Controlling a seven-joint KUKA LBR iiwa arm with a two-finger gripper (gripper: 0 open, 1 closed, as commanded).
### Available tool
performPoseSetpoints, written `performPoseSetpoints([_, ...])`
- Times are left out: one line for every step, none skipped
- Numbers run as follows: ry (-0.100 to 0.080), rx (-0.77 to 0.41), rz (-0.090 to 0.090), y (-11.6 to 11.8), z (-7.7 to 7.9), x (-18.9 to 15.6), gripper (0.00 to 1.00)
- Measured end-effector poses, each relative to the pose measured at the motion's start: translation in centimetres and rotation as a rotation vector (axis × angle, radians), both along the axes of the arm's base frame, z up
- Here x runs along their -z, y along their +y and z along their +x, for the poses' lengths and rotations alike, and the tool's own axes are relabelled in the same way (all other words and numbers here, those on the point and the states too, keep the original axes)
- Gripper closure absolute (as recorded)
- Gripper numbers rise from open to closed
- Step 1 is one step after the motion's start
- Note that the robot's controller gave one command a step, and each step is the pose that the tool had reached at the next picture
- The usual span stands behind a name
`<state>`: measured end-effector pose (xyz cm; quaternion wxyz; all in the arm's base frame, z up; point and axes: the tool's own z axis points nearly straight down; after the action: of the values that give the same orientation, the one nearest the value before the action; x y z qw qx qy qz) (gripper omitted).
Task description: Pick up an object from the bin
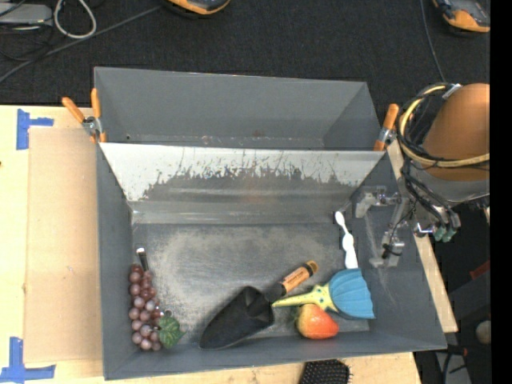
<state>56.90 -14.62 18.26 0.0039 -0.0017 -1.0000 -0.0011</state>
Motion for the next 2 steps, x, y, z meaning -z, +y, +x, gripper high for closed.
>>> performPoseSetpoints([-0.007, -0.004, -0.002, 0.1, 0.2, -0.5, 0.00])
performPoseSetpoints([-0.009, -0.091, -0.001, 2.1, -4.7, 5.5, 0.00])
